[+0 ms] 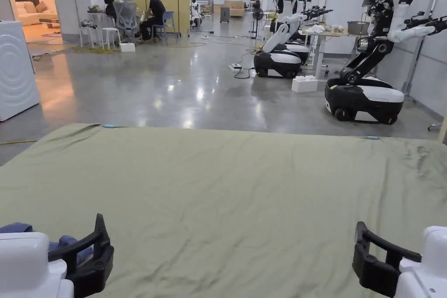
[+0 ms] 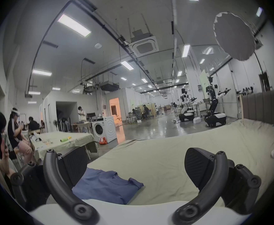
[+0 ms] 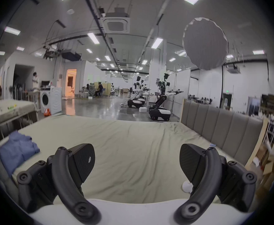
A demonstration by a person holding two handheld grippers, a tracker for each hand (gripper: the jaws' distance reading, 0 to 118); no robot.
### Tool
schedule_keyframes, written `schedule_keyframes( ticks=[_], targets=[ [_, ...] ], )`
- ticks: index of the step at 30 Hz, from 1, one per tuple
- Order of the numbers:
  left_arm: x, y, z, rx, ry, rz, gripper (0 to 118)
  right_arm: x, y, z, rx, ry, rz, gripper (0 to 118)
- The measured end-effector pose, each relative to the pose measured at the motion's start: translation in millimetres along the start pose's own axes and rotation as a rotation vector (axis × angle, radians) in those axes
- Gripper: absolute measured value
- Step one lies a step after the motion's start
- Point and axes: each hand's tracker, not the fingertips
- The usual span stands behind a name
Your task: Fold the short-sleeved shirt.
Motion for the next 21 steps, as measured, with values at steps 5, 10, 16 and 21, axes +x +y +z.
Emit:
schedule_keyframes(
  ticks=[5,10,16,21],
  targets=[
    [1,2,1,-0.007,-0.019,0.052,118,5,4,0,-0.007,0.009,-0.005,111],
    [0,1,1,-0.015,-0.044,0.058,118,12,8,3,0.023,0.025,-0.026,113],
    [12,0,8,0.02,-0.106,-0.001,118,10,13,8,0.062,0.042,-0.064,118],
    [9,5,8,0.035,-0.128,0.06,118,10,16,11,0.083,0.048,-0.058,118]
  ],
)
